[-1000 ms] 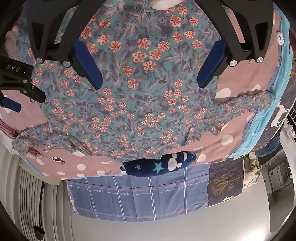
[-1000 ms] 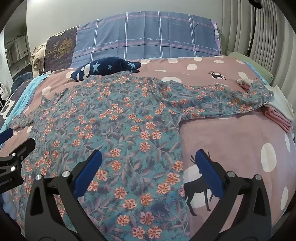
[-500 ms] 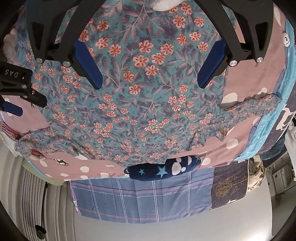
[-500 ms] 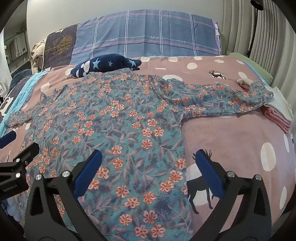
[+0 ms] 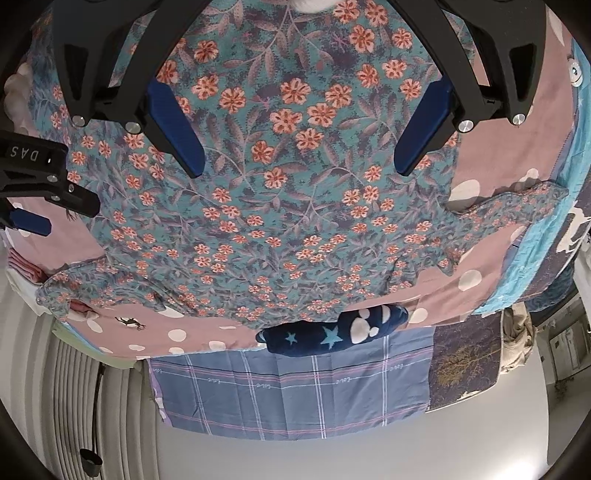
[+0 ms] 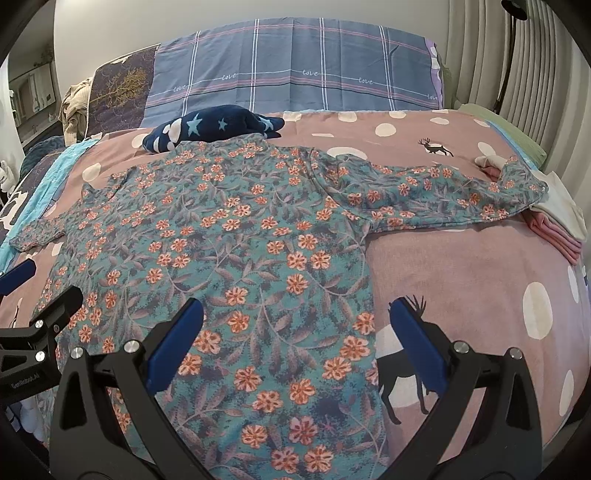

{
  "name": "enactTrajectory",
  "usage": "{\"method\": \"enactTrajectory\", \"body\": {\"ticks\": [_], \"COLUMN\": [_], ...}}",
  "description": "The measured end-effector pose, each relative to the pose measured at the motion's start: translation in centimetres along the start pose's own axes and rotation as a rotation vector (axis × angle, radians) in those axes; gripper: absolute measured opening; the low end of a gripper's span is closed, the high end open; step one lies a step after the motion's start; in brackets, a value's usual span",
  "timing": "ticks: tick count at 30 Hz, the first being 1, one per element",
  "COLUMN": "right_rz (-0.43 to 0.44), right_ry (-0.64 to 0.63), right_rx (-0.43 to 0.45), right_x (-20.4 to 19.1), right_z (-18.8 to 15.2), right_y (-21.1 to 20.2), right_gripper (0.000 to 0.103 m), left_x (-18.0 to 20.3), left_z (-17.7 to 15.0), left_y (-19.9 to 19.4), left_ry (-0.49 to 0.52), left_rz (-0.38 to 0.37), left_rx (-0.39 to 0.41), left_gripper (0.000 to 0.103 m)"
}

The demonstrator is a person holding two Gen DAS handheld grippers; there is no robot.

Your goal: Fold small clothes

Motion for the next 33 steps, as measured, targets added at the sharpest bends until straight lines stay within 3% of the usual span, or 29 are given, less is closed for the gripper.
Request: {"method": "enactTrajectory", "body": {"ticks": [12, 33], "right_rz": [-0.004, -0.012], "right_ry": [0.014, 0.005], "right_rx": [-0.003, 0.003], "right_x": [0.15, 0.18], "right_z": [-0.20, 0.17], "right_y": [0.18, 0.07], "right_gripper": [0.101, 0.101], "left_x": [-0.38, -0.92], "left_z": [-0.62, -0.99], "left_y": [0.38, 0.57], "left_ry": [-0.034, -0.017], "left_rz": [-0.038, -0.013], "left_rx": [0.002, -0.017], "left_gripper": [0.102, 0.102]}}
Point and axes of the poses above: each gripper's, at about its wrist camera, not at the fingertips, and y roughly the way its jaws point, x to its right, z to its top, the point moved 7 cm from there along y, roughly the way its jaws point, and after that the axes turned 4 degrees about x, right-handed, at the moved point
